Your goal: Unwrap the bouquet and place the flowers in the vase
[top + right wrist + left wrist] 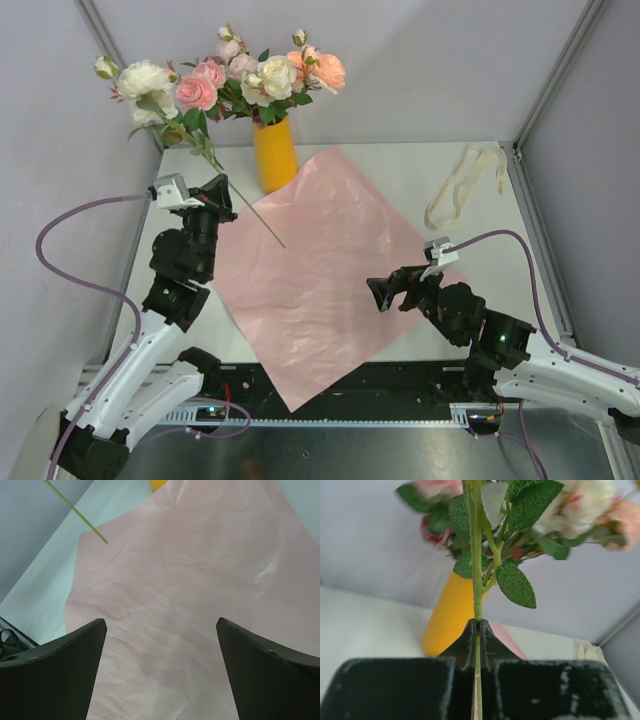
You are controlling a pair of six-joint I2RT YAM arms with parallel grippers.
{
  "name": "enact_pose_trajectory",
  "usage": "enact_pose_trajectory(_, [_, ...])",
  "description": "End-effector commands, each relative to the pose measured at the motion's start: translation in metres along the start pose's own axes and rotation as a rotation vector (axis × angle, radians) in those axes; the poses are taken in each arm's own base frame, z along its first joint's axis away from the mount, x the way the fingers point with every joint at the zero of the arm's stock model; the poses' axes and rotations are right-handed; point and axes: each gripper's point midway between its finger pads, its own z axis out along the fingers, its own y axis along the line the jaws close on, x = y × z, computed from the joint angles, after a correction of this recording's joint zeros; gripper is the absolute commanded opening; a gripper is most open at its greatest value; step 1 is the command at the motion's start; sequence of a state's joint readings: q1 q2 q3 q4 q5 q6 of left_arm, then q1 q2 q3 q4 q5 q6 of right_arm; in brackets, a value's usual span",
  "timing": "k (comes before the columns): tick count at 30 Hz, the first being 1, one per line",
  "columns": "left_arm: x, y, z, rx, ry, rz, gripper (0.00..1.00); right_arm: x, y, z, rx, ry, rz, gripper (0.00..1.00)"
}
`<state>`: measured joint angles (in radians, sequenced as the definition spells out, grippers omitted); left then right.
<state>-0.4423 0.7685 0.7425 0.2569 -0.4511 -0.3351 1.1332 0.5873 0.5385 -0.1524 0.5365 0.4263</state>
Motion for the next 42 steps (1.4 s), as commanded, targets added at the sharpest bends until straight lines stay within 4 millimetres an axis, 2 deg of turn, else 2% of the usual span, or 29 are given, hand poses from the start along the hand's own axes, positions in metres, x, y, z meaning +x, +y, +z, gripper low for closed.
enact_pose_trajectory(1, [-0.054, -0.05, -0.01, 0.304, -0.263, 0.246, 0.0, -0.008, -0.005, 0.002, 0.046, -0.037, 0.037, 0.99])
enact_pose_trajectory(7, [-0.086, -0.059, 0.002, 0.324, -0.407, 0.353, 0.0, -0.017, -0.006, -0.001, 0.05, -0.071, 0.058, 0.99])
enact_pose_trajectory(12, [-0.121, -0.078, 0.025, 0.398, -0.512, 0.331, 0.0, -0.021, -0.009, -0.004, 0.057, -0.086, 0.068, 0.99])
enact_pose_trajectory(15, [-0.132, -0.09, 0.039, 0.444, -0.549, 0.31, 0.0, -0.025, -0.009, -0.005, 0.054, -0.101, 0.069, 0.99])
enact_pose_trajectory(19, [-0.146, -0.092, 0.059, 0.465, -0.595, 0.236, 0.0, -0.034, -0.009, -0.007, 0.052, -0.132, 0.074, 0.99])
enact_pose_trajectory(22, [-0.143, -0.087, 0.077, 0.465, -0.6, 0.216, 0.0, -0.041, -0.01, -0.01, 0.056, -0.156, 0.073, 0.99])
enact_pose_trajectory(30, [-0.141, -0.082, 0.108, 0.47, -0.609, 0.227, 0.0, -0.055, -0.014, -0.014, 0.079, -0.203, 0.074, 0.99])
enact_pose_trajectory(42, [-0.133, -0.074, 0.128, 0.448, -0.602, 0.297, 0.0, -0.056, -0.017, -0.015, 0.09, -0.209, 0.072, 0.99])
